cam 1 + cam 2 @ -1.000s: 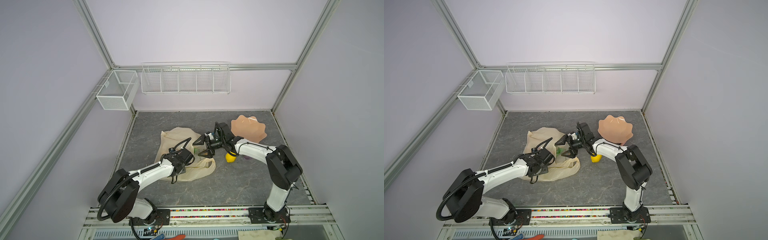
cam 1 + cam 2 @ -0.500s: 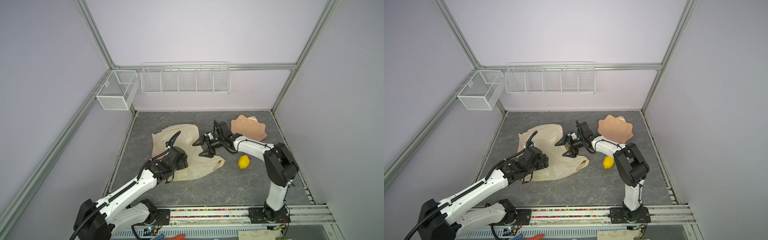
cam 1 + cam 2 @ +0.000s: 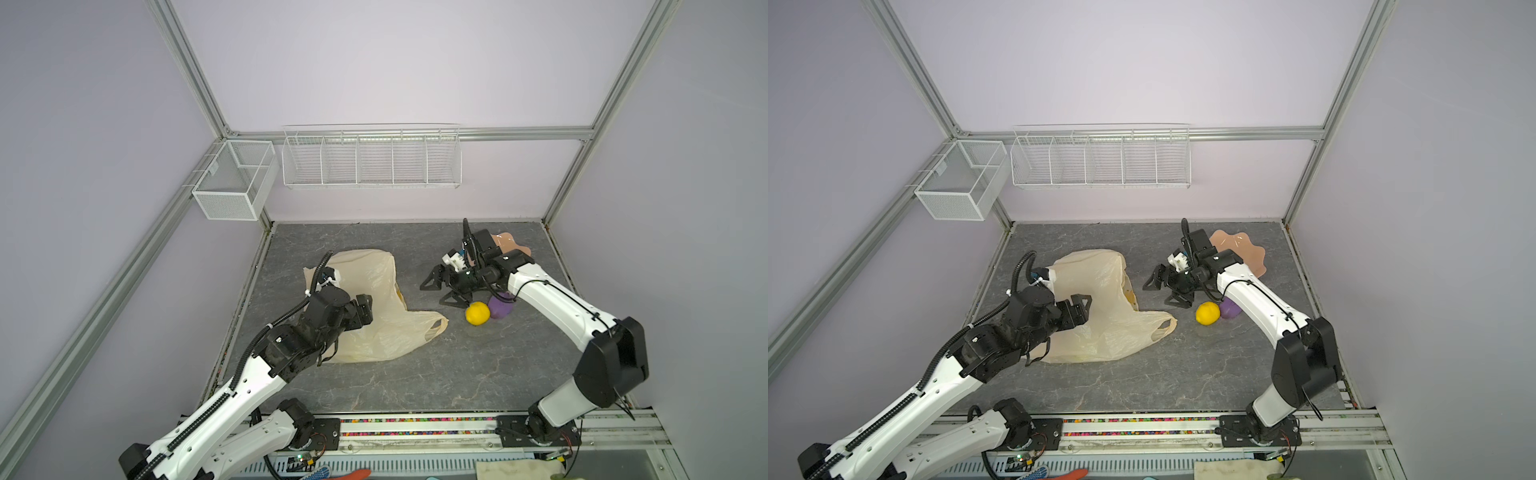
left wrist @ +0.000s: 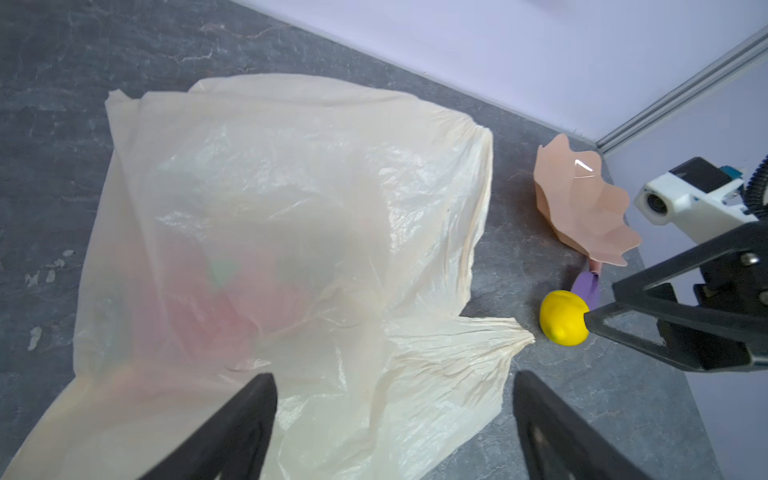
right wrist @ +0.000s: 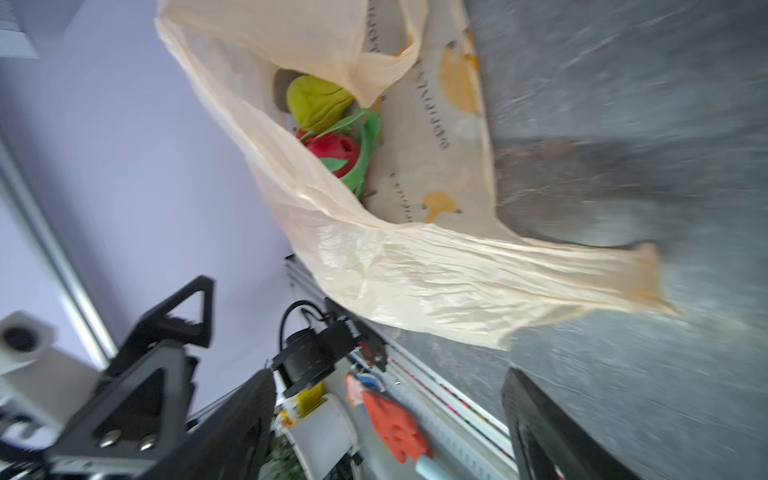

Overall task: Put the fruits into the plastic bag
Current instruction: 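Lower the right gripper onto the yellow lemon and close on it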

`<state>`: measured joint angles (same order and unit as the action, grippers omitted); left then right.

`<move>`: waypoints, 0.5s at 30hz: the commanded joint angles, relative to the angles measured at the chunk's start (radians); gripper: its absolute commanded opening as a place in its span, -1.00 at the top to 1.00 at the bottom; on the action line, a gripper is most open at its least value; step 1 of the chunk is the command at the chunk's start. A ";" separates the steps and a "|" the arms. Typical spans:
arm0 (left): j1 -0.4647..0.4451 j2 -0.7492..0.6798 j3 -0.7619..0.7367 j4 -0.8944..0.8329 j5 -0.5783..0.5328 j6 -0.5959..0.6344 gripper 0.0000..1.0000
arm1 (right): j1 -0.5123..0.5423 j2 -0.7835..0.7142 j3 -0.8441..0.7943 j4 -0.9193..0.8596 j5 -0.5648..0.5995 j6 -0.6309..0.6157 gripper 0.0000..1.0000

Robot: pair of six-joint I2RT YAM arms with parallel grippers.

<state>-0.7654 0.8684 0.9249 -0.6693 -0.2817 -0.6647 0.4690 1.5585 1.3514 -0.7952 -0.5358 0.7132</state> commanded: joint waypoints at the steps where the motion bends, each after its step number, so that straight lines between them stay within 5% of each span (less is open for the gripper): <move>1: -0.015 0.012 0.068 -0.013 0.028 0.081 -0.78 | -0.041 -0.056 -0.019 -0.245 0.239 -0.151 -0.76; 7: -0.086 0.083 0.131 -0.013 0.028 0.200 -0.78 | -0.153 -0.125 -0.170 -0.222 0.307 -0.170 -0.76; 15: -0.187 0.144 0.164 0.056 0.013 0.304 -0.79 | -0.205 -0.014 -0.220 -0.074 0.272 -0.116 -0.77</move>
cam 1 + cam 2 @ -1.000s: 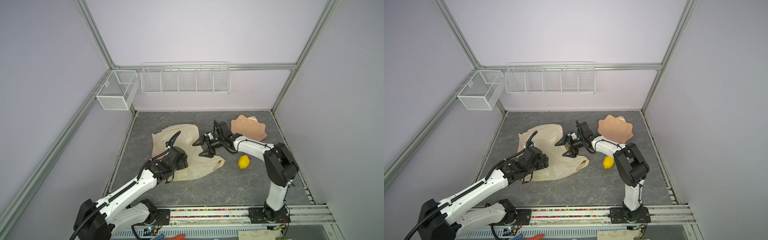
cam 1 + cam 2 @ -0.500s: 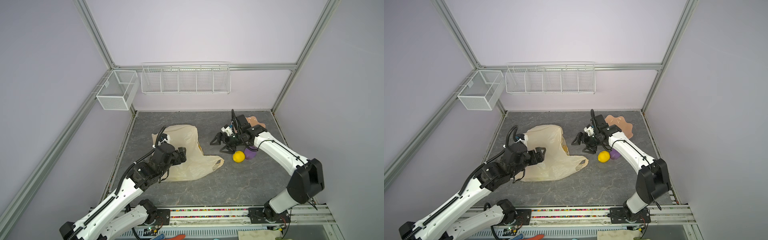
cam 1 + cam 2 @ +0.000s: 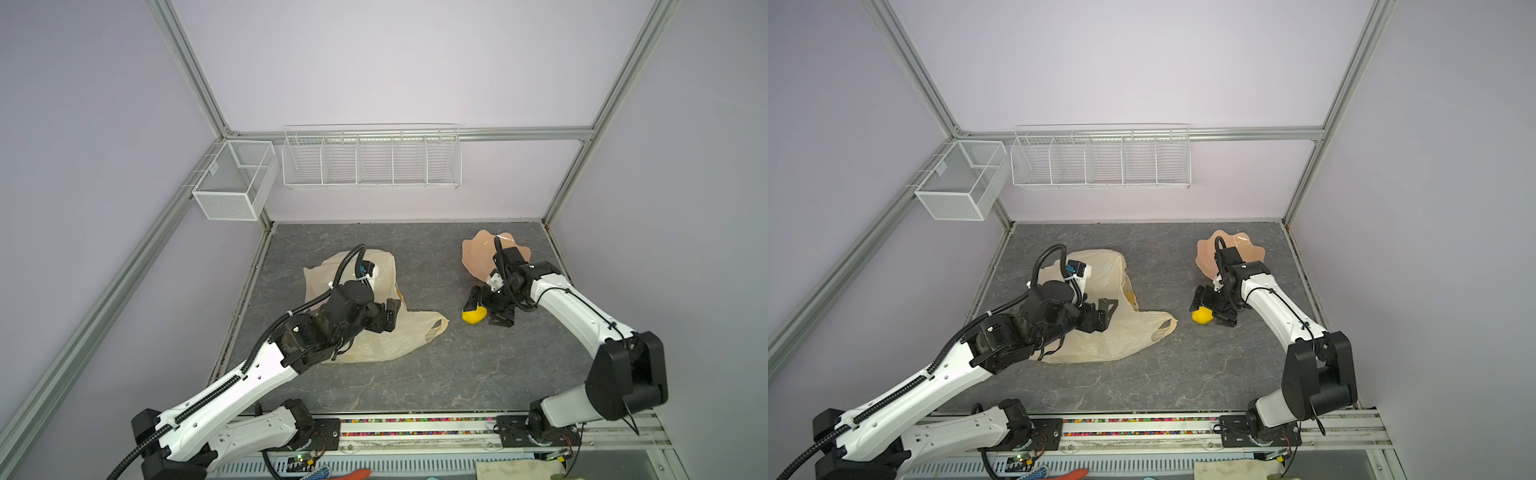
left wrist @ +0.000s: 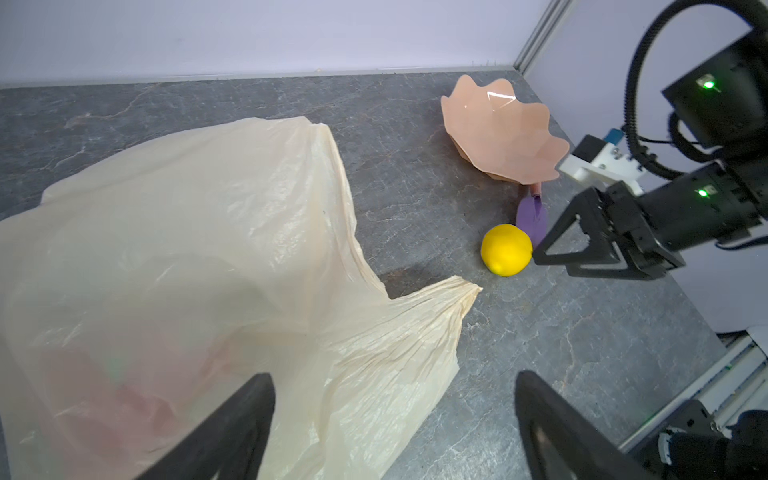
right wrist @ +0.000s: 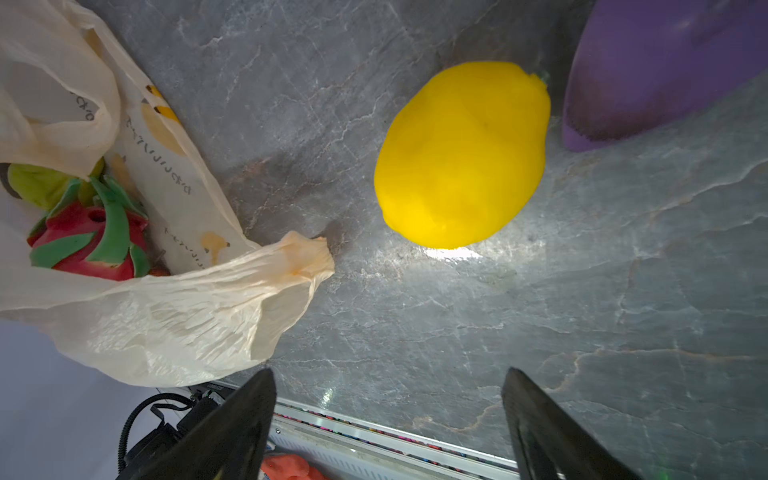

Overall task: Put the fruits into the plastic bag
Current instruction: 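Lower the right gripper onto the yellow lemon and close on it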

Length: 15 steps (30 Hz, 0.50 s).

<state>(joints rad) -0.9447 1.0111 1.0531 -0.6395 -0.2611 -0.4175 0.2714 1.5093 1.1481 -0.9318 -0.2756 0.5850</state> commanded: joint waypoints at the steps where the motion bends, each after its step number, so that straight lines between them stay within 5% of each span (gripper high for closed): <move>1: -0.011 0.003 0.036 0.029 -0.007 0.054 -0.79 | -0.012 0.052 -0.026 0.087 -0.001 0.025 -0.77; 15: -0.034 -0.063 0.028 -0.043 -0.041 0.019 -0.79 | -0.051 0.319 0.043 0.236 0.030 0.111 -0.77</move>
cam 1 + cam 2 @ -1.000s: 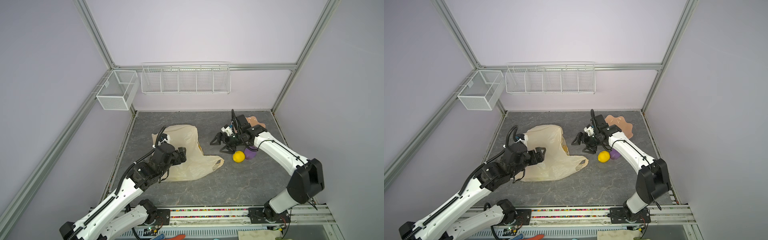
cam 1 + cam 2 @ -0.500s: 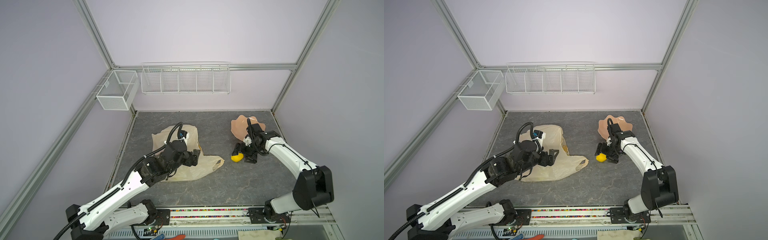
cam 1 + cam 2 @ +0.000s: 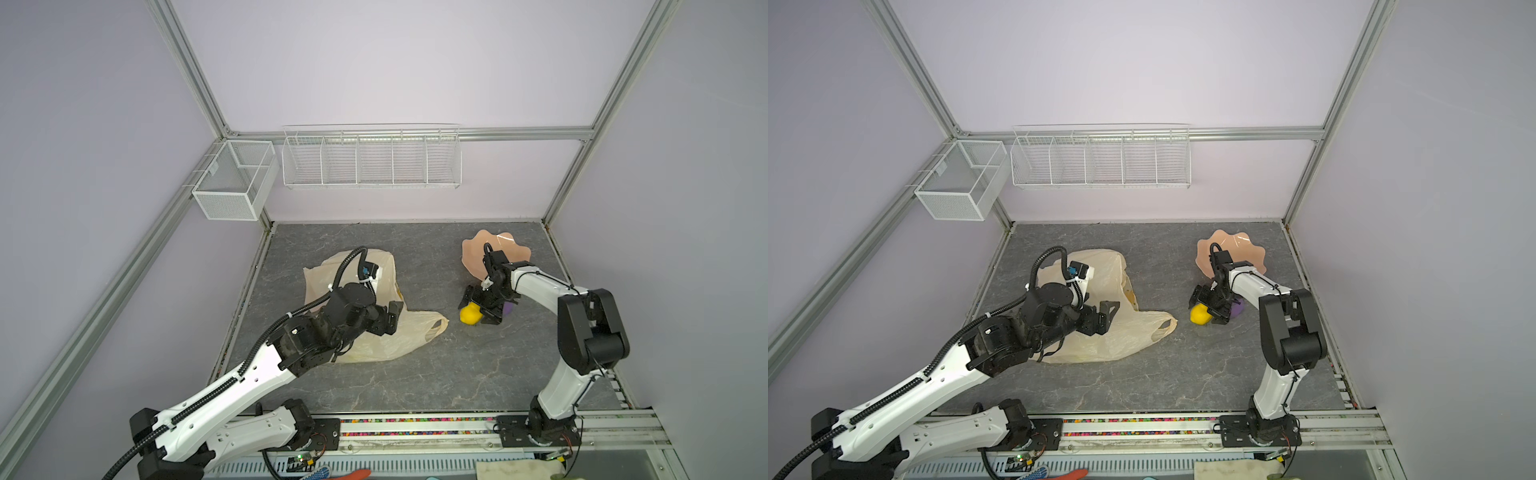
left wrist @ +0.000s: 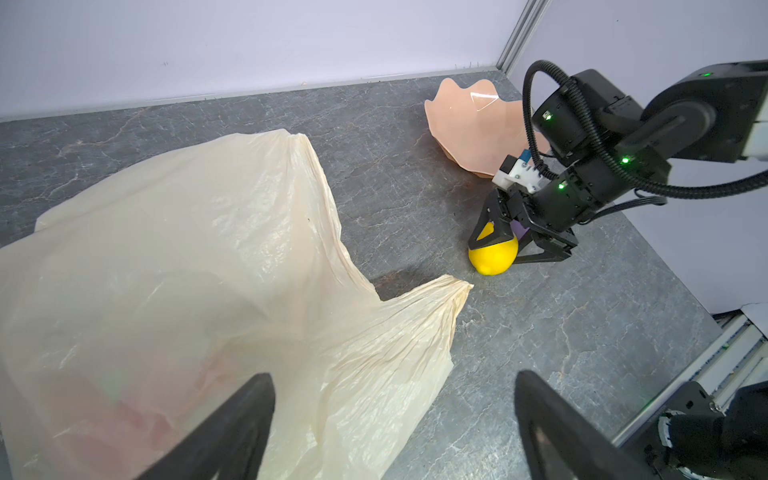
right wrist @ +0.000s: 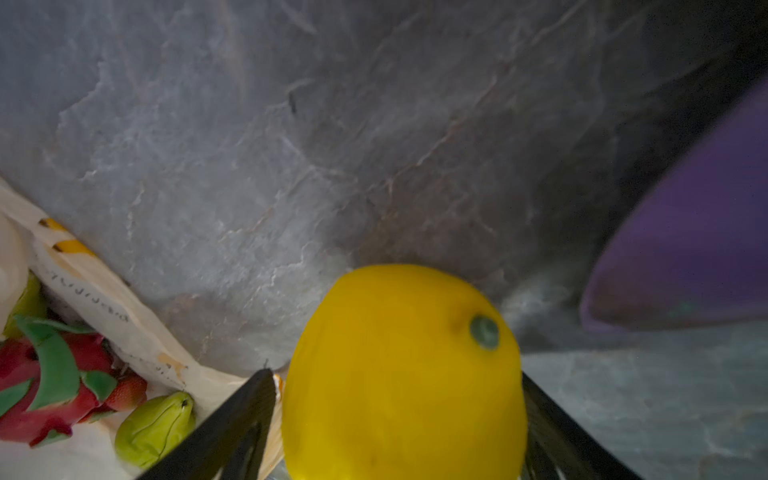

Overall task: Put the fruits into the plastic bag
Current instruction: 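Lower the right gripper onto the yellow lemon and close on it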

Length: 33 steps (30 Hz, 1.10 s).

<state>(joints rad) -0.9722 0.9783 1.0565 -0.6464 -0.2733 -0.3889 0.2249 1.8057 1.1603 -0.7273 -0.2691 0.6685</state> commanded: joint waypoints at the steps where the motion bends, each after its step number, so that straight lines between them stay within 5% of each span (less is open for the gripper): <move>1: -0.006 -0.038 0.023 -0.043 -0.030 -0.011 -0.79 | -0.005 0.036 0.037 0.037 0.027 0.030 -0.78; 5: -0.008 -0.058 0.026 -0.071 -0.044 -0.016 -0.79 | -0.004 0.053 0.048 0.046 0.029 0.029 -1.00; 11: -0.009 -0.069 0.037 -0.095 -0.058 -0.015 -0.78 | 0.000 0.030 0.023 0.048 0.044 0.020 -0.79; 16: -0.008 -0.070 0.040 -0.096 -0.064 -0.013 -0.78 | 0.005 0.024 0.016 0.049 0.036 0.020 -0.35; 33: -0.008 -0.084 0.034 -0.103 -0.069 -0.026 -0.78 | 0.029 -0.179 0.039 0.045 -0.004 0.030 -0.08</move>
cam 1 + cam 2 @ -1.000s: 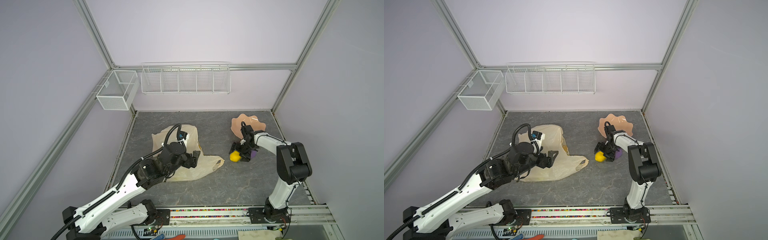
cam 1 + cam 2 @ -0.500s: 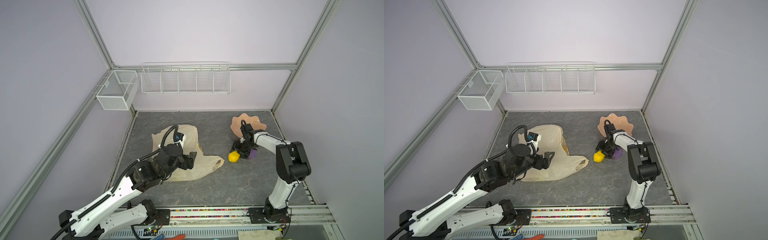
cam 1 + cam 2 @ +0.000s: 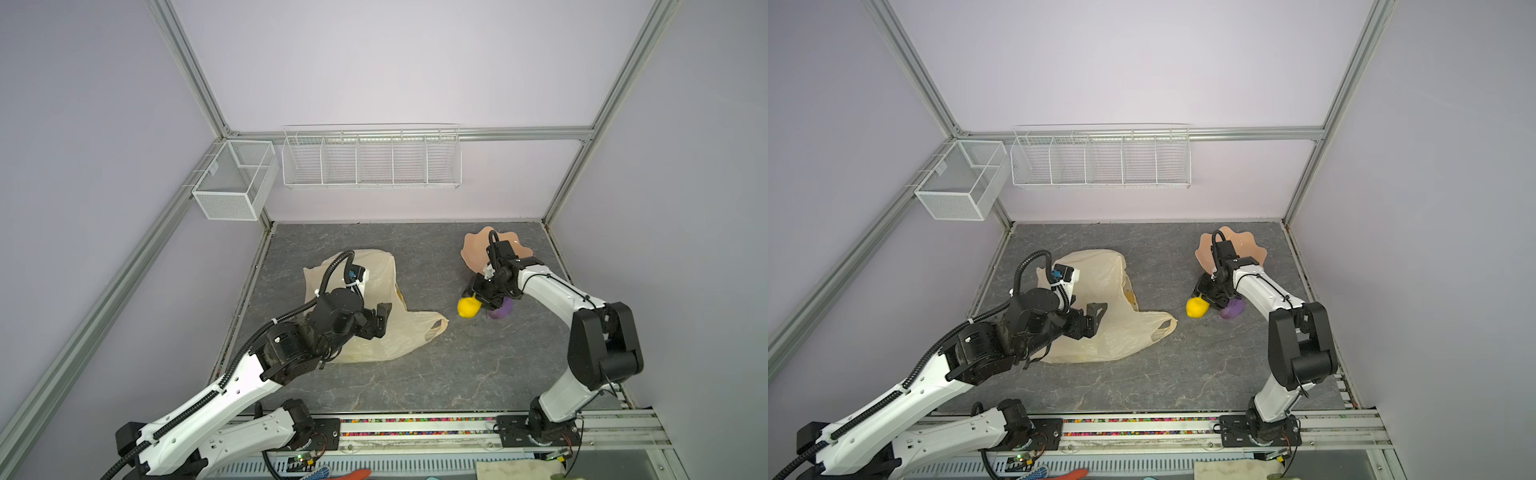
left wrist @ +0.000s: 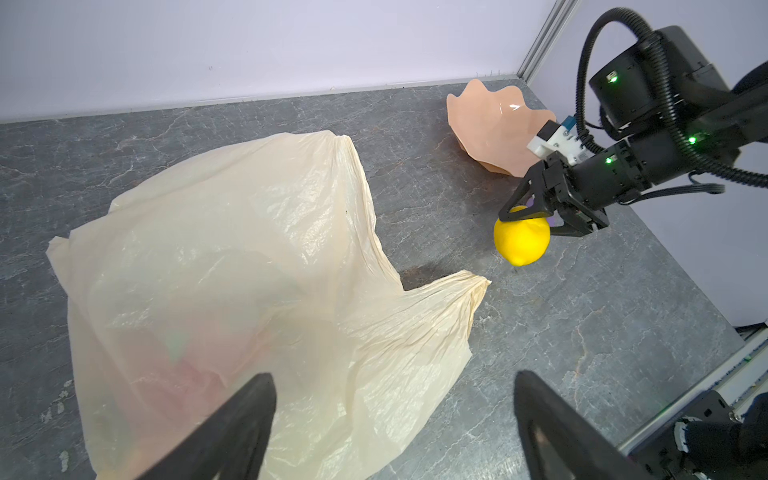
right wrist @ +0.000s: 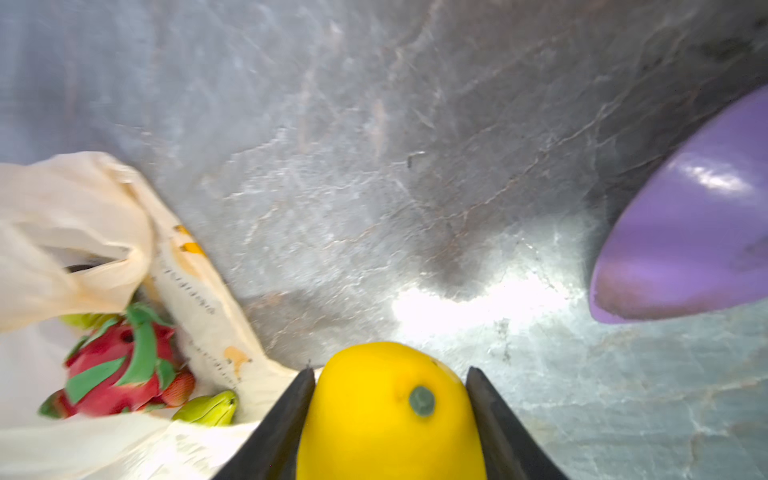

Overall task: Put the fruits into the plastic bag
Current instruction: 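Lower the right gripper onto the yellow lemon and close on it, then carry the lemon with the right gripper into the bag mouth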

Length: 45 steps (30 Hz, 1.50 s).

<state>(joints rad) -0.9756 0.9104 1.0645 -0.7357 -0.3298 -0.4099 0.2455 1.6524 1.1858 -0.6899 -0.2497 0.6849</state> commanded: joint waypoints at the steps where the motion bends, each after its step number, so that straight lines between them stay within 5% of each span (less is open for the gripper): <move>1: -0.005 -0.018 0.025 -0.010 -0.007 -0.004 -0.78 | 0.014 -0.022 0.024 0.026 -0.029 0.017 -0.08; 10: -0.004 -0.028 0.048 -0.047 0.002 -0.023 -0.78 | 0.153 0.198 0.231 0.166 -0.066 0.028 -0.05; 21: -0.004 -0.051 0.064 -0.126 -0.031 -0.071 -0.78 | 0.317 0.448 0.383 0.403 -0.181 0.190 -0.01; 32: -0.005 -0.151 0.016 -0.298 -0.296 -0.319 -0.79 | 0.497 0.473 0.299 0.698 -0.329 0.394 -0.04; 41: -0.005 -0.188 -0.029 -0.391 -0.332 -0.451 -0.79 | 0.568 0.516 0.324 0.727 -0.435 0.425 -0.67; 45: -0.004 -0.174 -0.032 -0.406 -0.336 -0.486 -0.79 | 0.560 0.460 0.314 0.596 -0.436 0.313 -0.99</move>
<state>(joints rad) -0.9756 0.7319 1.0401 -1.0809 -0.6319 -0.8280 0.8154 2.1471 1.5070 -0.0216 -0.6556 1.0534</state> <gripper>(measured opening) 0.895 0.977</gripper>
